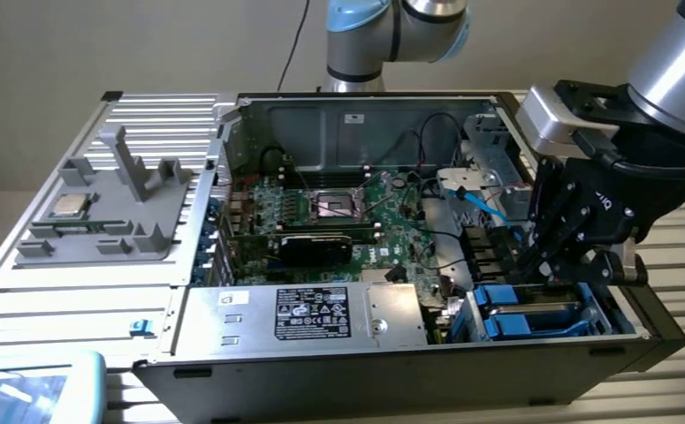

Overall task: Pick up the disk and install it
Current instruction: 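Insert the second disk wire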

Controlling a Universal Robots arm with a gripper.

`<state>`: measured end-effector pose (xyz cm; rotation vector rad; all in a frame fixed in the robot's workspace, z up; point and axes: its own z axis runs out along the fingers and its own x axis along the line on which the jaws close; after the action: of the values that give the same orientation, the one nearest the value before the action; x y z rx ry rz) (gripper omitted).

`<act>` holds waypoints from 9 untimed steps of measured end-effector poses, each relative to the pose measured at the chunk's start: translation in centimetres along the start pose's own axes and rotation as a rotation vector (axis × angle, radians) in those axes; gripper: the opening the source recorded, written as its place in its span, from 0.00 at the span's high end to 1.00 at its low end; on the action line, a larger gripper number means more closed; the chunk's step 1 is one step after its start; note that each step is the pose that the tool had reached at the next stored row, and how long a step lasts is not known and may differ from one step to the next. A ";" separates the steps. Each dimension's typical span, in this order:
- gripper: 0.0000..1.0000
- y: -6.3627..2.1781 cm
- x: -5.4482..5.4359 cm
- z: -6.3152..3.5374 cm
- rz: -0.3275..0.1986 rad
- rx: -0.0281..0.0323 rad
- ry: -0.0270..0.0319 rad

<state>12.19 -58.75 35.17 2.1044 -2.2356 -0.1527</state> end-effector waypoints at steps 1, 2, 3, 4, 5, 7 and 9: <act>0.84 -0.01 0.0 0.03 -0.001 0.0065 -0.0012; 0.84 -0.02 0.0 0.08 -0.001 0.0127 -0.0025; 0.84 -0.03 0.0 0.17 -0.002 0.0164 -0.0032; 0.84 -0.06 0.0 0.31 -0.002 0.0170 -0.0034; 0.84 -0.07 0.0 0.45 -0.002 0.0170 -0.0031; 0.84 -0.06 0.0 0.64 -0.003 0.0171 -0.0031; 0.84 -0.01 0.0 0.66 -0.003 0.0171 -0.0029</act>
<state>12.12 -58.75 34.50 2.1179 -2.2431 -0.1374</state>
